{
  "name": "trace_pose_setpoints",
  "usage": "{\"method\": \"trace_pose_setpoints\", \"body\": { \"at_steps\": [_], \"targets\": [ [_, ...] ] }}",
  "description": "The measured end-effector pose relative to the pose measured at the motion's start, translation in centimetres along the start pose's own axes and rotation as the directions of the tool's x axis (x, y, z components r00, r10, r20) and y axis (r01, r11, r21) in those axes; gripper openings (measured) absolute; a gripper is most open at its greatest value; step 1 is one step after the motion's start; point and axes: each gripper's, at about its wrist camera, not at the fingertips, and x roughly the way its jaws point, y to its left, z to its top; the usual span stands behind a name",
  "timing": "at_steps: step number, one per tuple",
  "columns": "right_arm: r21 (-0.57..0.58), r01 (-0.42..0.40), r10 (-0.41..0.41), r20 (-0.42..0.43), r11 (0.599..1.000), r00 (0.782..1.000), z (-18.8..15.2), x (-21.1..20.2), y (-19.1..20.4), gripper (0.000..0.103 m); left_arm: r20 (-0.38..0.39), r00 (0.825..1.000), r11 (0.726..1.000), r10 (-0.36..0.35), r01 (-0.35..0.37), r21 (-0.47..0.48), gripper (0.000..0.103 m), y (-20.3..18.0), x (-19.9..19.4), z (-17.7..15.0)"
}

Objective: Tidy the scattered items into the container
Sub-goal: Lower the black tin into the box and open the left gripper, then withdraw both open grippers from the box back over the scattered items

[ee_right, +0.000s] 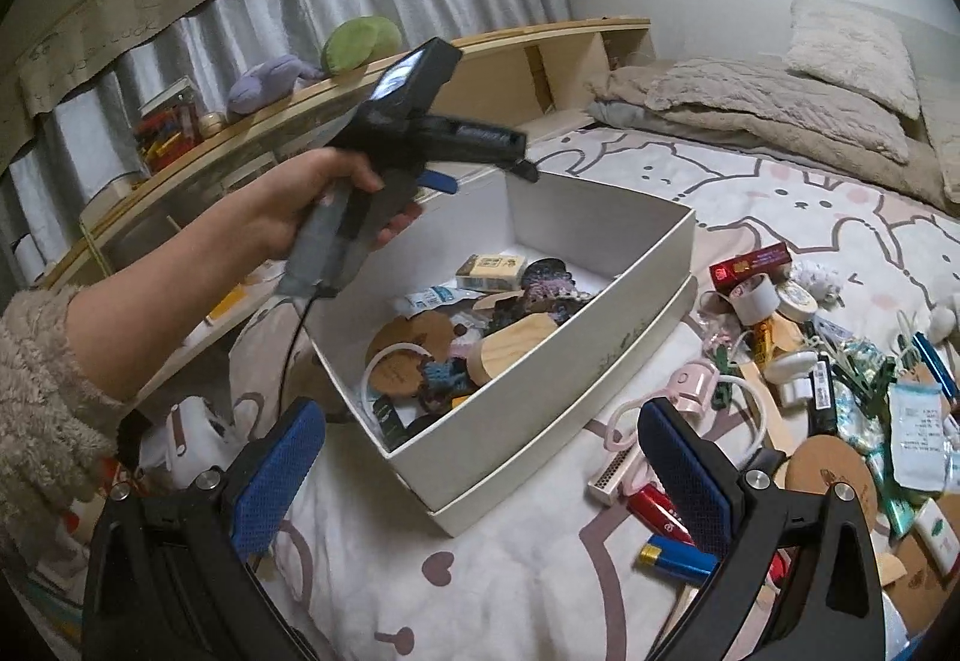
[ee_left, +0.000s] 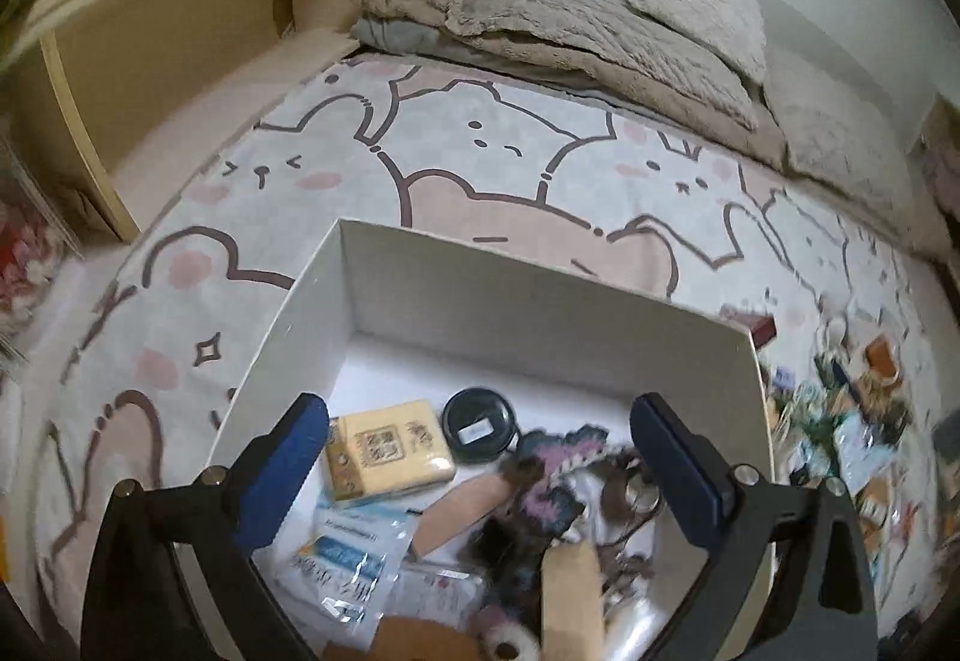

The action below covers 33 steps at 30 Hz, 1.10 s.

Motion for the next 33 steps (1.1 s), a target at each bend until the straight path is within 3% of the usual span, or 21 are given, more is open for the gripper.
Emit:
{"method": "trace_pose_setpoints", "body": {
  "at_steps": [4,12,18,28,33],
  "targets": [
    [0.008,0.005,-0.006,0.011,1.0,1.0,0.2,-0.3,0.4,0.103,0.01,0.999,0.999,-0.034,0.034,0.001,0.101,0.0,-1.4,-1.0],
    [0.019,0.026,-0.026,0.025,1.0,0.999,0.6,-1.7,1.0,0.103,0.077,0.997,0.999,-0.01,0.008,0.034,0.101,-0.6,-4.8,-2.8],
    [0.028,0.046,-0.047,0.045,0.999,0.998,0.7,-2.9,1.2,0.103,0.138,0.989,0.998,-0.054,0.055,-0.005,0.101,-0.6,-7.7,-5.0],
    [0.046,0.094,-0.098,0.079,0.994,0.992,0.3,-5.1,1.1,0.103,0.2,0.979,0.999,-0.038,0.033,0.029,0.103,-2.3,-11.5,-8.6],
    [0.064,0.12,-0.125,0.091,0.991,0.988,0.1,-6.2,0.8,0.103,0.23,0.97,0.997,-0.073,0.07,0.021,0.103,-3.0,-13.0,-10.2]
  ]
}}
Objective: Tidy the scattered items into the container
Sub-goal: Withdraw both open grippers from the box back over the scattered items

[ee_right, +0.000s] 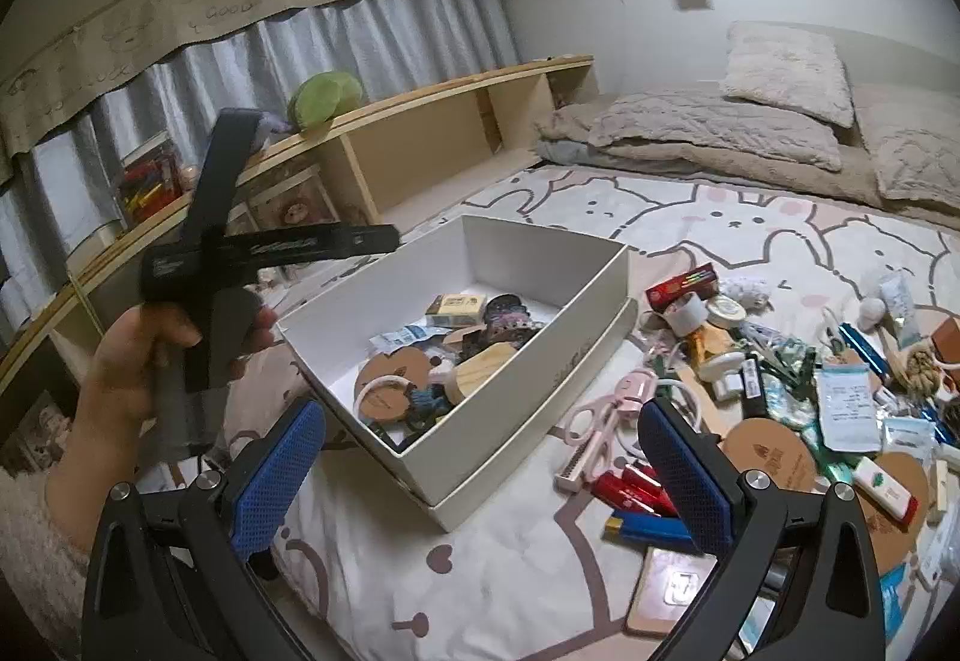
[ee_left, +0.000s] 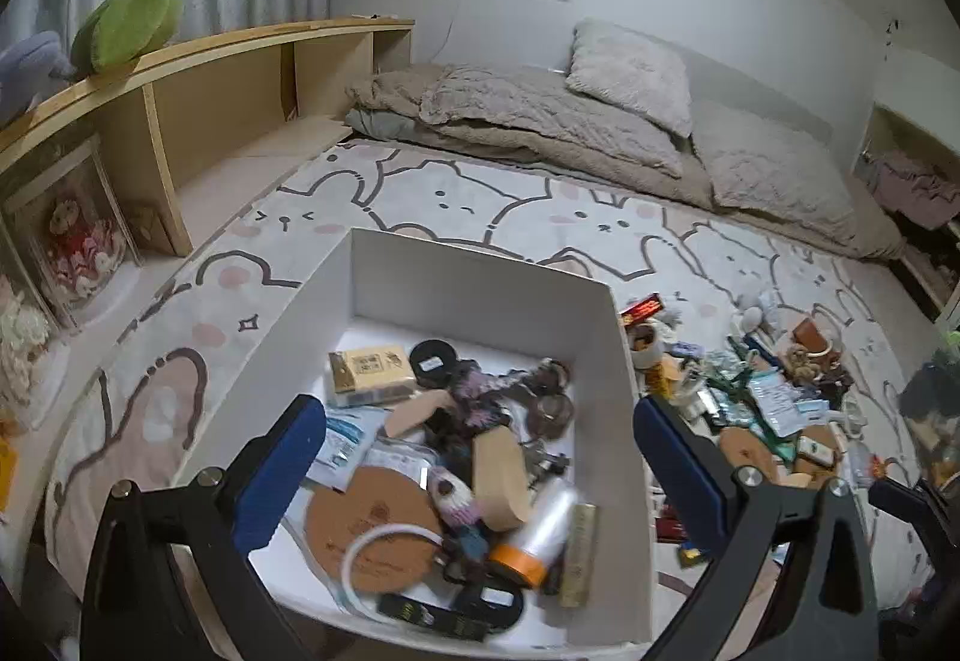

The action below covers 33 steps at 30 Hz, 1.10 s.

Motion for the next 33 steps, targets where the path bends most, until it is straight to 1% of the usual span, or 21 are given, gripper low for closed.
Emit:
{"method": "trace_pose_setpoints", "body": {
  "at_steps": [5,10,14,18,22,33],
  "targets": [
    [0.004,0.03,-0.03,0.018,1.0,0.999,0.1,-1.0,-0.2,0.103,0.024,0.999,0.999,-0.037,0.036,0.014,0.103,-1.5,-1.2,-1.3],
    [0.013,0.067,-0.067,0.036,0.998,0.997,0.0,-2.0,-0.7,0.103,0.046,0.998,0.998,-0.037,0.034,0.06,0.103,-3.1,-2.3,-2.5],
    [0.031,0.102,-0.103,0.051,0.994,0.993,-0.1,-2.7,-1.3,0.103,0.049,0.997,0.996,-0.056,0.052,0.078,0.103,-3.8,-2.7,-3.2],
    [0.036,0.169,-0.17,0.055,0.985,0.984,-0.3,-3.1,-2.0,0.103,0.049,0.996,0.993,-0.069,0.064,0.098,0.103,-4.5,-2.9,-3.7],
    [0.035,0.233,-0.235,0.052,0.972,0.971,-0.6,-3.4,-2.6,0.103,0.048,0.994,0.99,-0.099,0.094,0.108,0.103,-5.1,-3.0,-4.0],
    [0.065,0.299,-0.303,0.064,0.952,0.951,-0.8,-4.8,-3.8,0.103,0.06,0.992,0.987,-0.115,0.107,0.119,0.103,-5.4,-3.7,-4.4]
  ]
}}
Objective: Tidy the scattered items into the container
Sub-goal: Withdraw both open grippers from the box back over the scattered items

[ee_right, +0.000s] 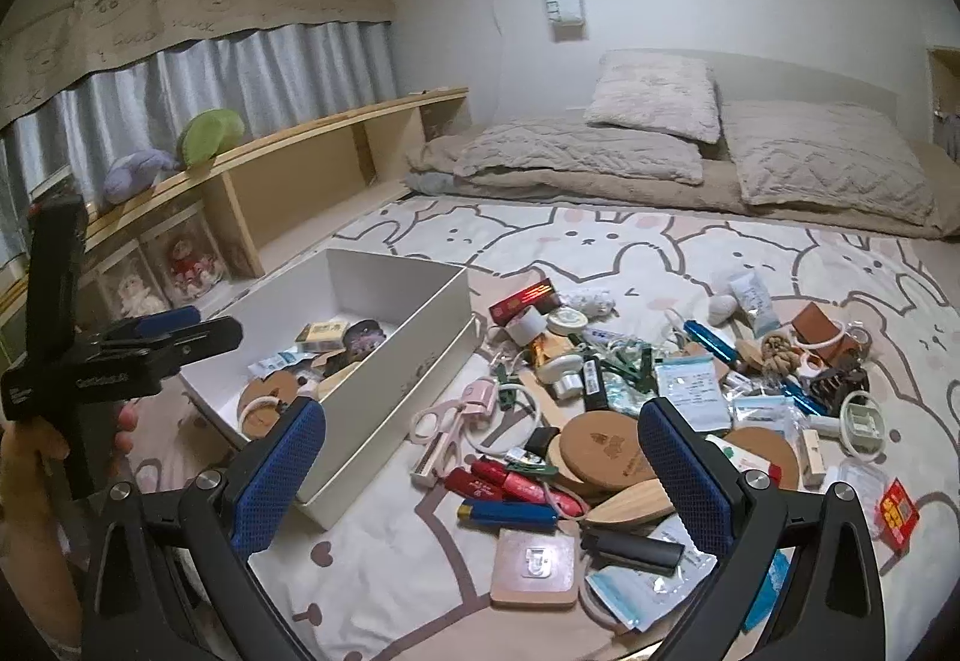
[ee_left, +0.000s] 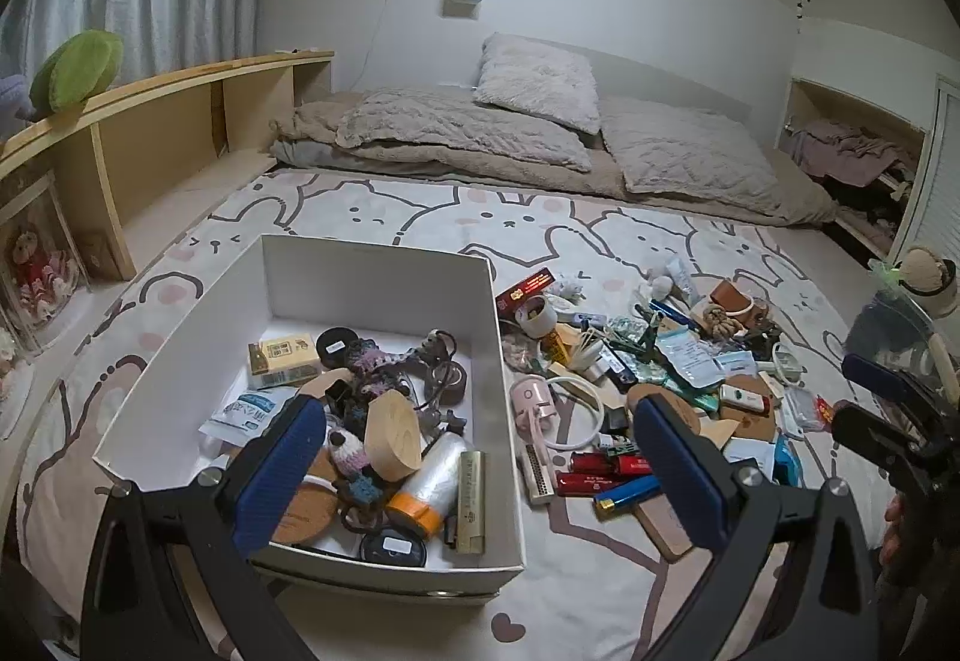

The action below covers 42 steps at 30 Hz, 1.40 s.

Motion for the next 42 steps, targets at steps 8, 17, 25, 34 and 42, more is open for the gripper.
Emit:
{"method": "trace_pose_setpoints", "body": {
  "at_steps": [8,17,25,34,42],
  "targets": [
    [-0.006,0.044,-0.044,0.021,0.999,0.999,0.3,-0.7,-0.6,0.103,0.02,1.0,1.0,-0.012,0.012,-0.001,0.103,-0.1,-0.9,0.2],
    [0.001,0.08,-0.08,0.038,0.997,0.996,0.1,-1.5,-1.7,0.103,0.036,0.998,0.999,-0.042,0.042,-0.01,0.103,-0.4,-1.3,0.2],
    [-0.01,0.14,-0.14,0.026,0.99,0.99,-0.8,-2.3,-3.7,0.103,0.05,0.996,0.997,-0.077,0.077,0.008,0.103,-2.0,-0.9,-0.1],
    [-0.007,0.205,-0.205,-0.014,0.979,0.979,-2.6,-3.0,-6.7,0.103,0.052,0.992,0.994,-0.112,0.111,0.026,0.103,-4.5,0.3,-1.2],
    [-0.024,0.23,-0.232,-0.093,0.973,0.968,-5.1,-2.1,-8.2,0.103,0.023,0.985,0.983,-0.168,0.166,0.077,0.103,-8.0,1.8,-3.0]
  ]
}}
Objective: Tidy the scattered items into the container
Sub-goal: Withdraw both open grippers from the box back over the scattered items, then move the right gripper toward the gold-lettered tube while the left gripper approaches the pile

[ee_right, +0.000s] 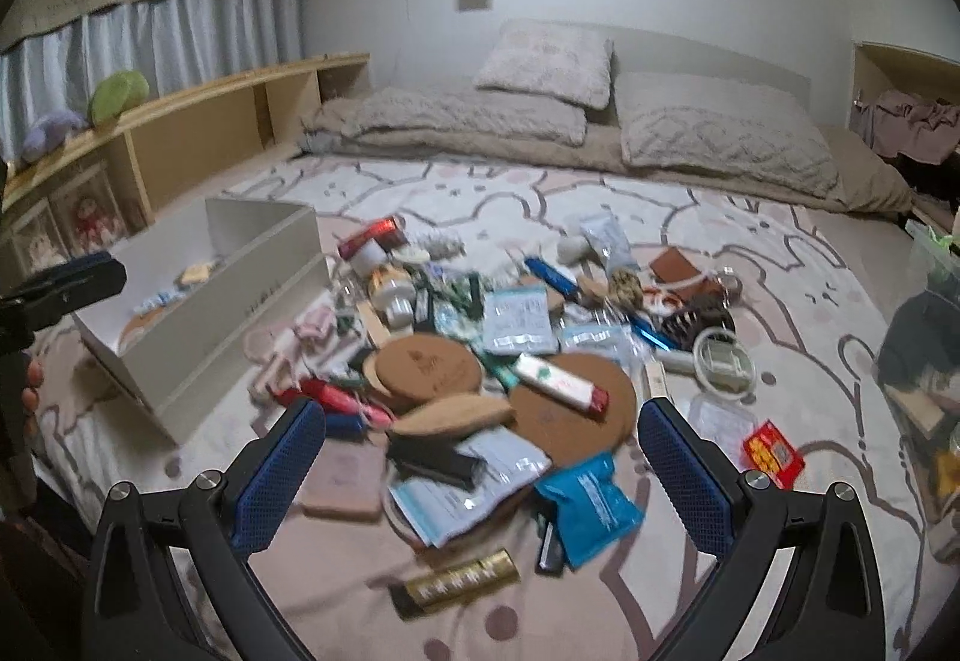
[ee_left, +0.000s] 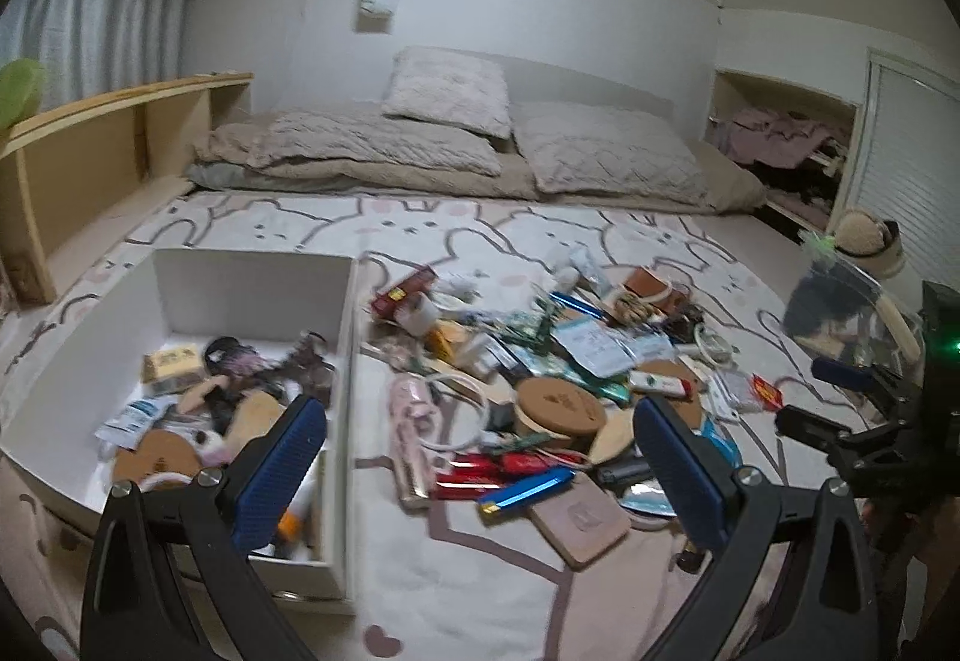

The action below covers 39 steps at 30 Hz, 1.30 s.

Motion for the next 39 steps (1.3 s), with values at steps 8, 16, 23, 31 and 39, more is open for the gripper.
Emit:
{"method": "trace_pose_setpoints", "body": {
  "at_steps": [8,16,23,31,39],
  "targets": [
    [0.016,-0.016,0.017,-0.096,1.0,0.995,-3.2,2.3,-0.7,0.103,-0.096,0.995,0.999,-0.021,0.024,0.034,0.103,-2.4,3.1,-2.4],
    [0.031,-0.049,0.054,-0.205,0.998,0.977,-6.3,5.2,-0.5,0.103,-0.175,0.985,0.996,-0.016,0.031,0.083,0.103,-4.1,5.6,-4.9],
    [-0.043,-0.1,0.083,-0.29,0.994,0.953,-8.5,6.9,-0.3,0.103,-0.242,0.97,0.996,-0.001,0.023,0.089,0.103,-4.2,7.6,-6.8],
    [-0.065,-0.177,0.15,-0.298,0.982,0.943,-10.3,8.2,-0.5,0.103,-0.319,0.947,0.996,0.025,0.005,0.094,0.103,-4.1,9.9,-9.2],
    [-0.115,-0.222,0.189,-0.243,0.968,0.951,-10.7,8.0,-0.4,0.103,-0.361,0.933,0.996,0.001,0.029,0.079,0.103,-5.0,11.5,-10.8]
  ]
}}
